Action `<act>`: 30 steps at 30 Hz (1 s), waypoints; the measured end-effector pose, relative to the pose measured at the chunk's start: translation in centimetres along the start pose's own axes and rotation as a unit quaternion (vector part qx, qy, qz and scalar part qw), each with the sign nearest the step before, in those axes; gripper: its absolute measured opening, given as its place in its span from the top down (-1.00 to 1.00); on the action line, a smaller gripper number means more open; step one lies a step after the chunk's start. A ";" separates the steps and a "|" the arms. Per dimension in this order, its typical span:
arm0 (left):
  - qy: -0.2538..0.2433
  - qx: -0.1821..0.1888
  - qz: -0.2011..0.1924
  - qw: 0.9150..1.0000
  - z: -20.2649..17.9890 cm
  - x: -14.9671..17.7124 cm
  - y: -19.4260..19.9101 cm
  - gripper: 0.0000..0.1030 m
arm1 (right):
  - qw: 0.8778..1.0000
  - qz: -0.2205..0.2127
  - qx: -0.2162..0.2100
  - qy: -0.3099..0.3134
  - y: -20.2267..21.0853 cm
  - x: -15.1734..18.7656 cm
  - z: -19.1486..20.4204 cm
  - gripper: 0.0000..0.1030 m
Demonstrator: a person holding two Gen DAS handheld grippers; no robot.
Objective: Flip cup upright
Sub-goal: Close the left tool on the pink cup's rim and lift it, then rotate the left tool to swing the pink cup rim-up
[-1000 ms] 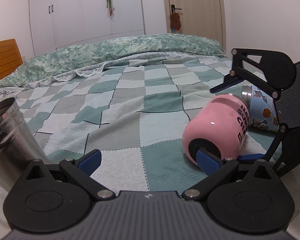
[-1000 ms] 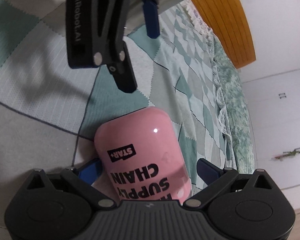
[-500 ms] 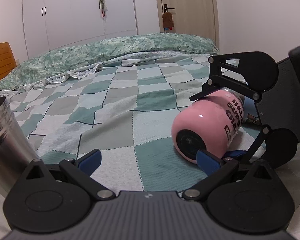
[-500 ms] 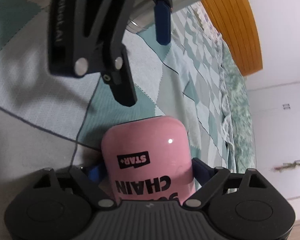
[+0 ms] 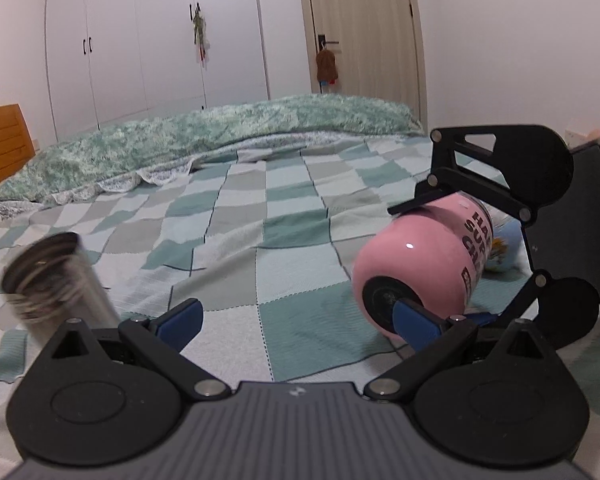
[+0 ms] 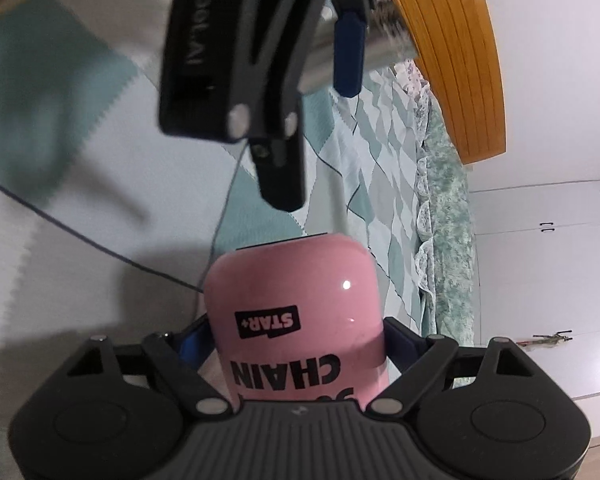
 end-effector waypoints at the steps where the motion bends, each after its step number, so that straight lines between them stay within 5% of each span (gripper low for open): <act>1: 0.000 0.002 -0.004 1.000 -0.1 -0.1 0.9 -1.00 | 1.000 0.003 0.001 0.000 0.8 -0.4 0.0 -0.67; 13: 0.004 0.016 -0.030 0.999 0.9 1.7 9.7 -1.00 | 0.996 0.044 -0.053 -0.054 8.0 -6.7 2.1 -0.68; 23: 0.021 0.000 -0.028 0.999 4.4 4.8 13.4 -1.00 | 0.969 0.100 -0.139 -0.179 7.1 -10.1 2.7 -0.68; 30: 0.041 -0.015 -0.026 0.999 6.2 5.7 14.5 -1.00 | 0.971 0.111 -0.132 -0.164 4.1 -11.0 3.3 -0.68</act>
Point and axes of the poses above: each gripper's, at about its wrist camera, not at the fingertips, and y roughly against the way its jaws point, z to its left, x to its underside, the point moved 6 cm from there along -y, roughly the way its jaws point, and after that the axes turned 12 degrees about y, right-handed, at the moved point
